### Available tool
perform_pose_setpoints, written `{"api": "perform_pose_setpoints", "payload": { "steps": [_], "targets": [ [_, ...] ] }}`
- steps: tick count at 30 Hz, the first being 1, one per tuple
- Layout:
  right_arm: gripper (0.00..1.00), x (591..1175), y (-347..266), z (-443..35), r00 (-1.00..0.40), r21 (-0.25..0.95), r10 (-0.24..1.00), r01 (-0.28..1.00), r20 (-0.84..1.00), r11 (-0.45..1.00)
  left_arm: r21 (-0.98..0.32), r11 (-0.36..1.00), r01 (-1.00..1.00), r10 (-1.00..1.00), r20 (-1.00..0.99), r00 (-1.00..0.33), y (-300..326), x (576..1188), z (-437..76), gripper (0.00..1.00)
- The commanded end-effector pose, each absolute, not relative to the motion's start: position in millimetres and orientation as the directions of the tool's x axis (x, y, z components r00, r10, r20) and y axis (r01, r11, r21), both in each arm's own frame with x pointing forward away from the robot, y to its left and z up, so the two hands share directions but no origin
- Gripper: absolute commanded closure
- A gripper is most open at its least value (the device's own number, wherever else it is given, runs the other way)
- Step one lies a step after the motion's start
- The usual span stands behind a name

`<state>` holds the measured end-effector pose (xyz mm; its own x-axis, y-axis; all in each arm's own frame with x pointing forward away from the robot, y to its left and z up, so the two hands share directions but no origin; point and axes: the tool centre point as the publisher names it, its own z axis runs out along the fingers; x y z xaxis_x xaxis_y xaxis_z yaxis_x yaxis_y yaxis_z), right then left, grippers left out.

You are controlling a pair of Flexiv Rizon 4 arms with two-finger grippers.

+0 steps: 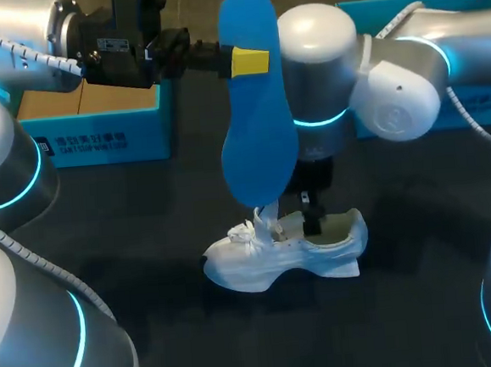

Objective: Take the shoe out of the shoebox, open the shoe tongue, remove and reinsert the insole, then place the shoe into the shoebox

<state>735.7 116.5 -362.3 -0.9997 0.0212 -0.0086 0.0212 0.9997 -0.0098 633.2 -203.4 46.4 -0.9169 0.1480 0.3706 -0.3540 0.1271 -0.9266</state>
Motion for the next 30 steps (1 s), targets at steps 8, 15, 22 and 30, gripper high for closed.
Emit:
{"api": "perform_pose_setpoints", "payload": {
  "steps": [8,15,22,30],
  "targets": [
    [0.53,738,123,-387,-0.999,-0.014,0.038,0.037,0.027,0.999,-0.927,0.124,-0.354,0.149,0.370,-0.917,-204,633,45,1.00],
    [1.00,736,120,-391,-0.998,-0.013,0.058,0.057,0.039,0.998,-0.927,0.124,-0.354,0.149,0.370,-0.917,-204,633,45,1.00],
    [1.00,729,116,-386,-0.997,-0.017,0.069,0.068,0.036,0.998,-0.927,0.124,-0.354,0.149,0.370,-0.917,-204,633,45,1.00],
    [1.00,721,113,-371,-0.995,-0.005,0.089,0.089,0.045,0.996,-0.927,0.124,-0.354,0.149,0.370,-0.917,-204,633,45,1.00]
  ]
}}
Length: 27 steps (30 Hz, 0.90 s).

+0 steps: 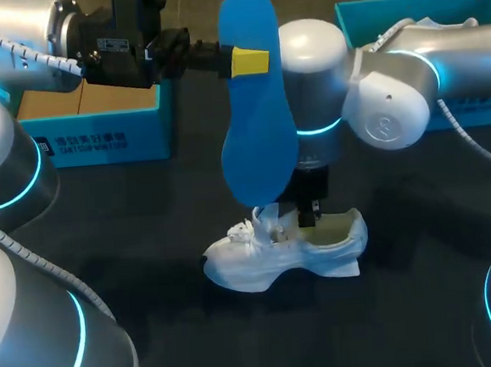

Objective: Take the shoe out of the shoebox, open the shoe tongue, remove and reinsert the insole, then place the shoe into the shoebox

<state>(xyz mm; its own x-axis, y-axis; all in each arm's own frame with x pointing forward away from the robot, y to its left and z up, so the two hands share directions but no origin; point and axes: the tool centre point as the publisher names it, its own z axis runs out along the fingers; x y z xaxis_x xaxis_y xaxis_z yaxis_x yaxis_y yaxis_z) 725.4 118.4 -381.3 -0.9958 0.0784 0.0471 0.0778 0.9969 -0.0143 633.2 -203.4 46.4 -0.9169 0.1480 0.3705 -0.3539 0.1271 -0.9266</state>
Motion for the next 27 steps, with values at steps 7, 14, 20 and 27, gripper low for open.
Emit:
{"api": "perform_pose_setpoints", "payload": {
  "steps": [7,14,20,27],
  "targets": [
    [1.00,716,112,-353,-0.984,0.008,0.157,0.158,0.086,0.987,-0.927,0.124,-0.354,0.149,0.370,-0.917,-204,633,45,1.00],
    [1.00,709,105,-341,-0.930,0.064,0.327,0.341,0.166,0.938,-0.927,0.124,-0.354,0.149,0.370,-0.917,-204,633,45,1.00],
    [1.00,709,105,-341,-0.930,0.064,0.327,0.341,0.166,0.938,-0.927,0.124,-0.354,0.149,0.370,-0.917,-204,633,45,1.00],
    [1.00,709,105,-341,-0.930,0.064,0.327,0.341,0.166,0.938,-0.927,0.124,-0.354,0.149,0.370,-0.917,-204,633,45,1.00]
  ]
}}
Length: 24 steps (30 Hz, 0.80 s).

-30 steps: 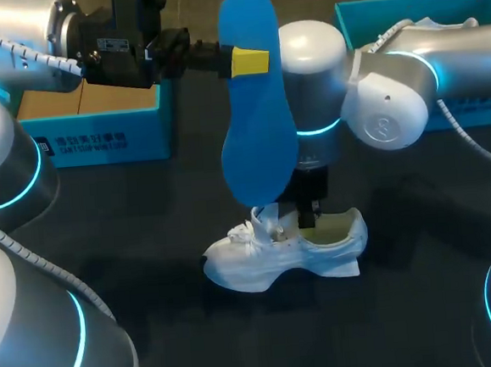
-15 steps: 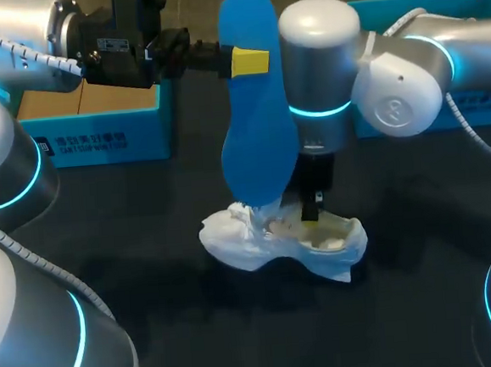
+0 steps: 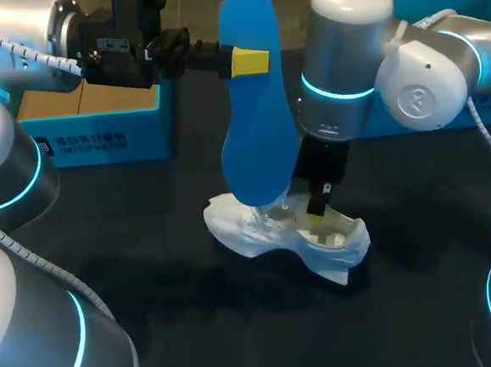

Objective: Take the shoe out of the shoebox, open the shoe tongue, remove and reinsert the insole, then place the shoe into the shoebox

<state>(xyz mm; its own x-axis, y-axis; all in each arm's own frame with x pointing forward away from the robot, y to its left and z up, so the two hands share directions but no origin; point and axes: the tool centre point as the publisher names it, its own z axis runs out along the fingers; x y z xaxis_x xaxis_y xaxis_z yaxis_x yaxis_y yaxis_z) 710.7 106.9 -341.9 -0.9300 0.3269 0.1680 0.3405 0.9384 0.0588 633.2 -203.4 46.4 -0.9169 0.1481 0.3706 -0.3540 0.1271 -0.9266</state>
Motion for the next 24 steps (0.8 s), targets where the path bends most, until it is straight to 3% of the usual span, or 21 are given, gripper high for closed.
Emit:
{"api": "perform_pose_setpoints", "payload": {
  "steps": [1,9,15,24],
  "targets": [
    [1.00,709,105,-341,-0.930,0.064,0.327,0.341,0.166,0.938,-0.927,0.124,-0.354,0.149,0.370,-0.917,-204,633,45,1.00],
    [1.00,709,105,-341,-0.930,0.064,0.327,0.341,0.166,0.938,-0.927,0.124,-0.354,0.149,0.370,-0.917,-204,633,45,1.00],
    [1.00,705,103,-332,-0.745,0.125,0.621,0.659,0.245,0.742,-0.927,0.124,-0.354,0.149,0.370,-0.917,-204,633,45,1.00],
    [1.00,687,95,-338,-0.407,0.201,0.829,0.913,0.383,0.356,-0.927,0.124,-0.354,0.149,0.370,-0.917,-204,633,45,1.00]
  ]
}}
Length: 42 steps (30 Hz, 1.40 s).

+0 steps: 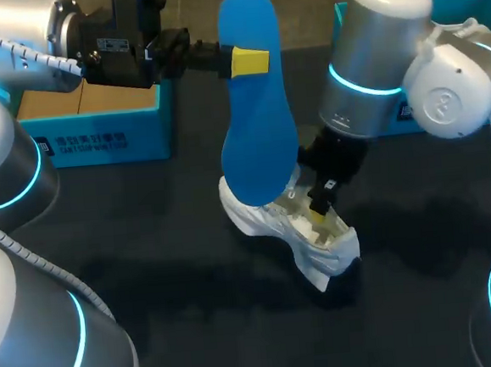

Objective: Take the shoe out of the shoebox, open the shoe tongue, remove and reinsert the insole, then place the shoe into the shoebox

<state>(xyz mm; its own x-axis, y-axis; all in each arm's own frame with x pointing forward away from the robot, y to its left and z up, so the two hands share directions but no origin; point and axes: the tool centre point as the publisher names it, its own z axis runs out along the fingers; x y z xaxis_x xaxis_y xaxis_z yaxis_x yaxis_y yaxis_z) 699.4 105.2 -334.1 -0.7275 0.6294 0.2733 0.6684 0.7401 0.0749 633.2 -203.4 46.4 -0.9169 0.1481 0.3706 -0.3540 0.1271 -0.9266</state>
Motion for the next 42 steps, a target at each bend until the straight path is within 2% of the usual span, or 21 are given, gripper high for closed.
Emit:
{"api": "perform_pose_setpoints", "payload": {
  "steps": [1,5,7,23,37,42],
  "targets": [
    [1.00,685,96,-339,-0.359,0.199,0.856,0.931,0.371,0.305,-0.927,0.124,-0.354,0.149,0.370,-0.917,-204,633,45,1.00],
    [1.00,682,101,-345,-0.250,0.212,0.881,0.961,0.402,0.176,-0.927,0.124,-0.354,0.149,0.370,-0.917,-204,633,45,1.00],
    [1.00,675,111,-344,-0.244,0.226,0.875,0.961,0.419,0.160,-0.927,0.124,-0.354,0.149,0.370,-0.917,-204,633,45,1.00],
    [1.00,674,114,-346,-0.238,0.226,0.883,0.962,0.404,0.156,-0.927,0.124,-0.354,0.149,0.370,-0.917,-204,633,45,1.00],
    [1.00,661,131,-359,-0.135,0.147,0.931,0.985,0.340,0.089,-0.927,0.124,-0.354,0.149,0.370,-0.917,-204,633,45,1.00],
    [1.00,658,131,-369,-0.140,0.115,0.932,0.988,0.335,0.107,-0.927,0.124,-0.354,0.149,0.370,-0.917,-204,633,45,1.00]
  ]
}}
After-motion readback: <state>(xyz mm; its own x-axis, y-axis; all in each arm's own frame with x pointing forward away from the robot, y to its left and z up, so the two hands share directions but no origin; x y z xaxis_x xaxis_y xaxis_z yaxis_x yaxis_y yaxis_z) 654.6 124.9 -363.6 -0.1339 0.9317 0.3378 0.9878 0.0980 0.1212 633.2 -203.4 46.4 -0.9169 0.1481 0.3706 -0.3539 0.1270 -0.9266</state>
